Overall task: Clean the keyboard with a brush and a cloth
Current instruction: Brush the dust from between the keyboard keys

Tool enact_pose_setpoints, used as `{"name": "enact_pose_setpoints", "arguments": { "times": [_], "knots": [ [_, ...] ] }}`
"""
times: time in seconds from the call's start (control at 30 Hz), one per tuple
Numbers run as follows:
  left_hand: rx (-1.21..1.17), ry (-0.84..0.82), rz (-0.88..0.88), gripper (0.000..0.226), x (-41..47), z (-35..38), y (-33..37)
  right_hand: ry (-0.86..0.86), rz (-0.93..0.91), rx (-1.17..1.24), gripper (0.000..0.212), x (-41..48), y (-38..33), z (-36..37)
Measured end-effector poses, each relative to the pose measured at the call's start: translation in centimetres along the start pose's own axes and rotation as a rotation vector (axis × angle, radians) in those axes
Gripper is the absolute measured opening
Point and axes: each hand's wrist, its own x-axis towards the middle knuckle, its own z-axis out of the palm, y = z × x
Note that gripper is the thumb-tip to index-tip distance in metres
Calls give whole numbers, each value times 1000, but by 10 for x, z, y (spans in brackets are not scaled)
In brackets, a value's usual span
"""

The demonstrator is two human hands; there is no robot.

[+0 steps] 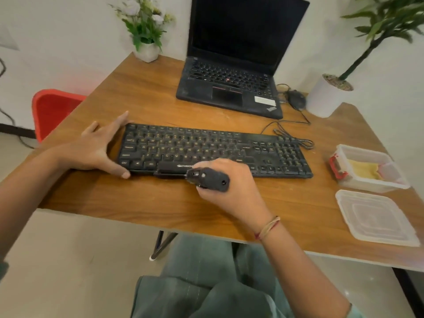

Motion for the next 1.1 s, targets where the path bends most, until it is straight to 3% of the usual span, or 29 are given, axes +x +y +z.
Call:
{"name": "enact_pose_setpoints", "arguments": {
  "times": [0.13,0.3,0.43,0.67,0.9,1.1],
  "knots": [
    [18,-24,-72,147,13,0,-21,15,27,-82,35,-25,38,-39],
    [13,0,-38,138,15,0,-19,26,127,-123,45,-53,87,-105],
    [18,-10,-66,142,18,0,-23,14,174,-201,42,-62,113,-136],
    [-9,-65,-130,141,12,-4,-11,-138,-32,-125,40,-19,81,-88],
    [-34,-57,-123,157,9,-5,-6,-78,160,-80,49,-40,115,-139],
    [-23,-41,-95,148,11,-4,-8,-174,31,-38,42,-11,78,-87]
  ]
}}
